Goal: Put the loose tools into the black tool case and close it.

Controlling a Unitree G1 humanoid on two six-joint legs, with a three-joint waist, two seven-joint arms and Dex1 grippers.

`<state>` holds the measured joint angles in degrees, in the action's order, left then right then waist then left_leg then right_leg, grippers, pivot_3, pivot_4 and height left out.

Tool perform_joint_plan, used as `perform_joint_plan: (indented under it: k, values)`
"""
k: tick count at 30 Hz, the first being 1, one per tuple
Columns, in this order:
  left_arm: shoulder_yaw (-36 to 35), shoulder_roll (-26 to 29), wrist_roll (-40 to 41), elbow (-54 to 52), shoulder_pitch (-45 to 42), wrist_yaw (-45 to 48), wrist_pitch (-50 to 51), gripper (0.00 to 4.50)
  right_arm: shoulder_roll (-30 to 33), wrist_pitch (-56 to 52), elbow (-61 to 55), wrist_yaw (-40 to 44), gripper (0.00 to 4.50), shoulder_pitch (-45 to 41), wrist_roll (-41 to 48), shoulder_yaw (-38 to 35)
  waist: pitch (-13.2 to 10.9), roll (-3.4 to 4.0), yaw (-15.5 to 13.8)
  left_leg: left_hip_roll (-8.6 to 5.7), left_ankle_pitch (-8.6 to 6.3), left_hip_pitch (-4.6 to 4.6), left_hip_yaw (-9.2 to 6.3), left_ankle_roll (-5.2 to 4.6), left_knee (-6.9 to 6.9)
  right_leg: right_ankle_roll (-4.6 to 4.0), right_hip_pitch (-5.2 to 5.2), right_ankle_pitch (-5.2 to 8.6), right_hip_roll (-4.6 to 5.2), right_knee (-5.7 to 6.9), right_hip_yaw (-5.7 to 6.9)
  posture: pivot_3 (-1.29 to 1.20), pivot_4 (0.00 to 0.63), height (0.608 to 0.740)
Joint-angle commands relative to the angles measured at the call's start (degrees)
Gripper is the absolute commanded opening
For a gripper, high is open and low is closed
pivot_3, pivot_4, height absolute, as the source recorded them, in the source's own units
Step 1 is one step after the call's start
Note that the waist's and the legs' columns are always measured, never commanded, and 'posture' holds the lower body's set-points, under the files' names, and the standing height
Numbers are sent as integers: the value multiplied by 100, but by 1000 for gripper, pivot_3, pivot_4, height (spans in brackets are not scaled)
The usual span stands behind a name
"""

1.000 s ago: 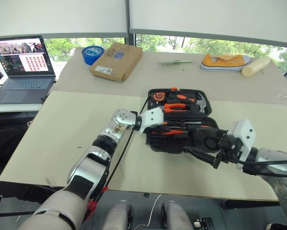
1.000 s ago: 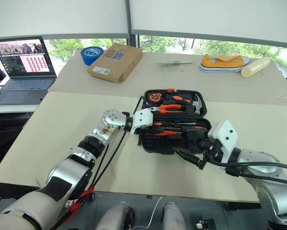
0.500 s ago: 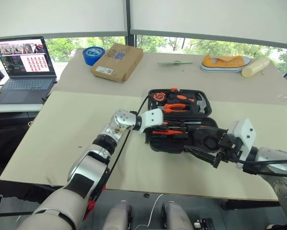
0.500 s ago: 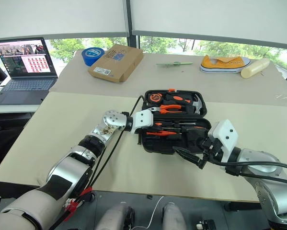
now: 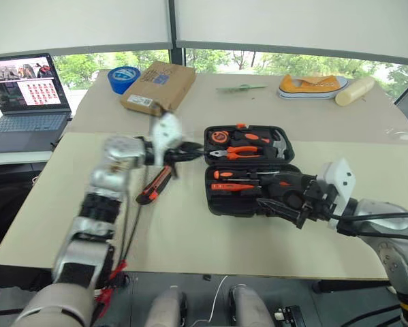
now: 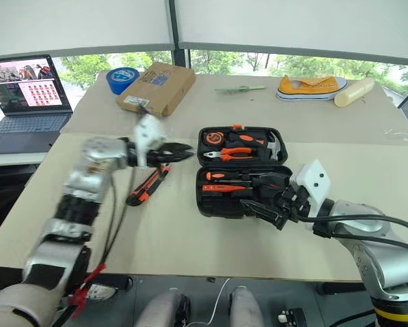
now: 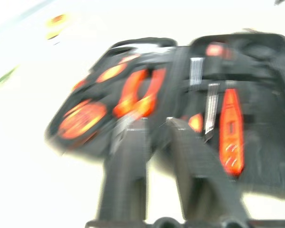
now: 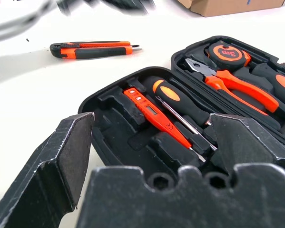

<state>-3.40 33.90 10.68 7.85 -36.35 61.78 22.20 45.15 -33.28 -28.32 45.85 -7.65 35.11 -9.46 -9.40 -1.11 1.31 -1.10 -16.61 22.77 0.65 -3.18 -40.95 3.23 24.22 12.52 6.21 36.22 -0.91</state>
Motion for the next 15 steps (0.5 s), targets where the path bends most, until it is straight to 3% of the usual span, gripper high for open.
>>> perform_joint_plan:
  k: [1, 6, 11, 15]
  values:
    - [-952, 549, 464, -1150, 1008, -394, 1033, 2601, 159, 41, 24, 453, 4500, -279, 228, -24, -1, -1, -4, 3, 0, 1, 0, 1, 5, -1, 5, 1, 0, -4, 1, 0, 150, 735]
    - [-2044, 1194, 852, -1958, 2401, -416, 1479, 4391, 284, 4, 197, 978, 4500, -618, 367, 137, -9, -16, -114, 1, 7, 9, -17, 16, 3, -5, 3, -1, 8, -14, 20, 0, 150, 735]
    - [-2356, 1544, 1009, -2385, 3346, -327, 1559, 4478, 239, 54, 396, 1146, 4500, -912, 241, 342, -8, -15, -196, -10, 9, 5, -17, 24, 10, -6, 2, -1, 27, -34, 23, 0, 150, 735]
    - [-1745, 1624, 1017, -2576, 3038, -620, 1946, 4478, 215, 47, 410, 1176, 4500, -950, 232, 414, -9, -15, -229, -9, 13, 8, -23, 32, 10, -11, 3, -3, 28, -32, 31, 0, 150, 735]
